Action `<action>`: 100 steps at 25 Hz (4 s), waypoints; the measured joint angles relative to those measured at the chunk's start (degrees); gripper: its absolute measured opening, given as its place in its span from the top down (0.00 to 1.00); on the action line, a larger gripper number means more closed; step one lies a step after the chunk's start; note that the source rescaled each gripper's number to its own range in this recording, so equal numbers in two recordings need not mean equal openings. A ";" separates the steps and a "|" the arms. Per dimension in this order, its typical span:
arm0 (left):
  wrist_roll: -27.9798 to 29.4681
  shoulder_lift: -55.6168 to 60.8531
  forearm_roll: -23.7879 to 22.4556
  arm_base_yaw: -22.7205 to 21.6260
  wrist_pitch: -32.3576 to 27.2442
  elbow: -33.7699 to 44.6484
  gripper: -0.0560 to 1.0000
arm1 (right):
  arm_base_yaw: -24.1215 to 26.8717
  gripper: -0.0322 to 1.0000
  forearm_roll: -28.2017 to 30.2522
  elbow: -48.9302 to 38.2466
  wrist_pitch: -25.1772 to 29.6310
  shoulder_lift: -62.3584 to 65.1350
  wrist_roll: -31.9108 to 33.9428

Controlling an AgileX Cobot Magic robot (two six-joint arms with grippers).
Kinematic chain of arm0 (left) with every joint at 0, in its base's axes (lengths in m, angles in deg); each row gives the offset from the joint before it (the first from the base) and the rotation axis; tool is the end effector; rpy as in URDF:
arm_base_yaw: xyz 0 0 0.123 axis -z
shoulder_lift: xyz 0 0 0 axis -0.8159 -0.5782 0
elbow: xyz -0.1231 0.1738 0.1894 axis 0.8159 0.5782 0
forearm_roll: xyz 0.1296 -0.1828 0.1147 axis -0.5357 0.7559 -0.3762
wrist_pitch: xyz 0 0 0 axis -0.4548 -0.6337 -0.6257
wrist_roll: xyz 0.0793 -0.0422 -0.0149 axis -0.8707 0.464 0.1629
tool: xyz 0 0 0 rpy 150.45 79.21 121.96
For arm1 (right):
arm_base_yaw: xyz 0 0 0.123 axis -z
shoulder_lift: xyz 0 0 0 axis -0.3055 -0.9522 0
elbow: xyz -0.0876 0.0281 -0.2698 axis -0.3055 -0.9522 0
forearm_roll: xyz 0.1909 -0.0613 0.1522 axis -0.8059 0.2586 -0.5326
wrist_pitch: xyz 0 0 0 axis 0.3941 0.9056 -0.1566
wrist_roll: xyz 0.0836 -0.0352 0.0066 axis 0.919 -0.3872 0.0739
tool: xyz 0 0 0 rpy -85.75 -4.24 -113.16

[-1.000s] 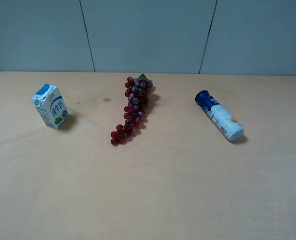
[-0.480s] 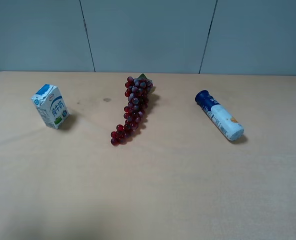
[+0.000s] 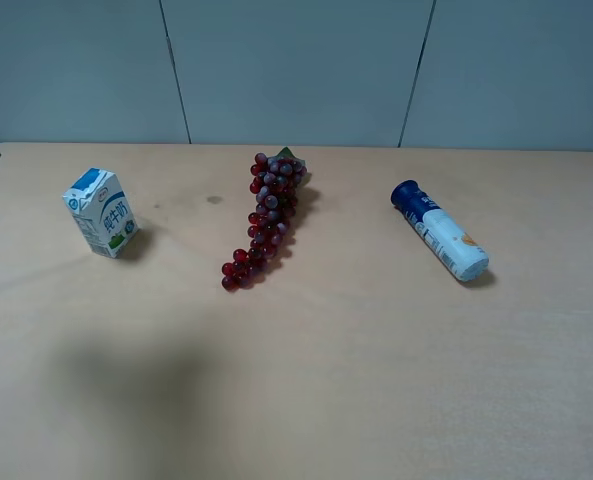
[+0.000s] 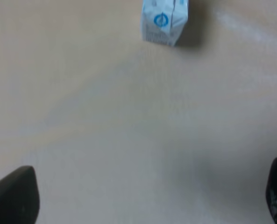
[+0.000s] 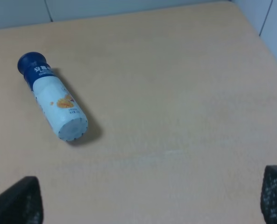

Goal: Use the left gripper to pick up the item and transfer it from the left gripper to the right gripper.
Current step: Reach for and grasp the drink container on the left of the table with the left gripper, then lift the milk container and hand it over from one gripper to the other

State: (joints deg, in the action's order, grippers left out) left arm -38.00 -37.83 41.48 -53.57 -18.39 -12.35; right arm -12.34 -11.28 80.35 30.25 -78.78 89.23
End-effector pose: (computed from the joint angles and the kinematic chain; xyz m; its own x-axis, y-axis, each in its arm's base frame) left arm 0.2413 -0.0032 0.3295 -0.8844 0.0959 -0.4569 0.0823 0.9954 0.0496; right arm -0.0037 0.0012 0.2801 -0.4104 0.1151 -0.9046 0.1181 0.9904 0.0724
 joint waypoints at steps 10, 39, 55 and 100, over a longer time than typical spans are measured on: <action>-2.58 -17.75 -0.13 0.74 0.61 -10.10 0.06 | 0.00 0.00 0.00 0.00 0.00 0.00 0.00; -4.85 -38.73 -1.46 5.43 15.66 -11.50 0.15 | 0.00 0.00 0.00 0.00 0.00 0.00 0.00; -4.85 -38.73 -1.21 5.43 15.61 -11.50 0.95 | 0.00 0.00 0.00 0.00 0.00 0.00 0.00; -23.87 -25.53 39.25 5.43 0.36 -15.02 0.95 | 0.00 0.00 0.00 0.00 0.00 0.00 0.00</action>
State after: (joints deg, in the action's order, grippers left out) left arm -61.87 -63.37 80.73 -48.13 -18.03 -27.37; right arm -12.34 -11.28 80.35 30.25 -78.78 89.23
